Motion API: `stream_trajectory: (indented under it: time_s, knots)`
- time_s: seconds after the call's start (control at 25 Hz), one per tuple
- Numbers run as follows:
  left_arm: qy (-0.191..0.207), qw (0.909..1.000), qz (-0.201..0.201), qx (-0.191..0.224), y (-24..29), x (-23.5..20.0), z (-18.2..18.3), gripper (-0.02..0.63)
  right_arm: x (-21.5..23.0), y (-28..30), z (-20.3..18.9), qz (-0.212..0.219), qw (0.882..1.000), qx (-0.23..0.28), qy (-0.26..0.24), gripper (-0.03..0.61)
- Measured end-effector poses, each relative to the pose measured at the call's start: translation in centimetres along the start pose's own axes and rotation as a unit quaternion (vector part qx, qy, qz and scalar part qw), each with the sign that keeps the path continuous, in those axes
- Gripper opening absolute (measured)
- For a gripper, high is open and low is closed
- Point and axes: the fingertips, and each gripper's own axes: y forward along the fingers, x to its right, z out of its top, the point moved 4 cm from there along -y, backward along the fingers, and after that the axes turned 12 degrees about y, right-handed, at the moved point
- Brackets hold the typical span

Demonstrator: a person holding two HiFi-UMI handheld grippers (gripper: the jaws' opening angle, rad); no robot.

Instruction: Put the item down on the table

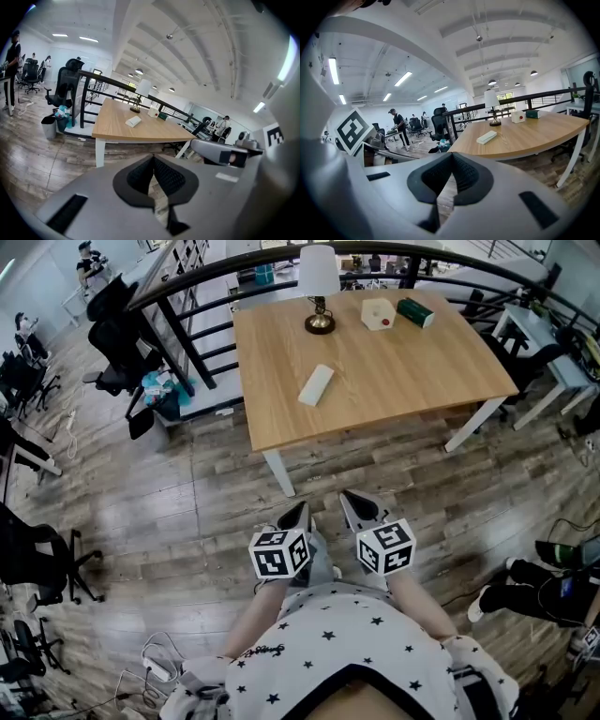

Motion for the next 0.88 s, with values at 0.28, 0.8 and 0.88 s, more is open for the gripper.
stream_trajectory:
  time_s: [0.28,0.8,0.88]
  knots:
    - [0.003,1.0000,-0.001,0.003,-0.08,-0.16,0.05,0.011,-0.55,0.00,0.38,0.010,1.000,0.011,-0.009,-0.005]
    - [0.005,1.0000,-0.002,-0.001,-0.53,-0.29,-0.37,0.011,-0.98,-0.11,0.41,0.014,1.000,0.017,-0.004,-0.006]
    - [0.005,1.0000,-0.002,-0.001,-0.60,-0.18,-0.49,0.011,-0.97,-0.24,0.27,0.013,1.000,0.018,-0.003,-0.006]
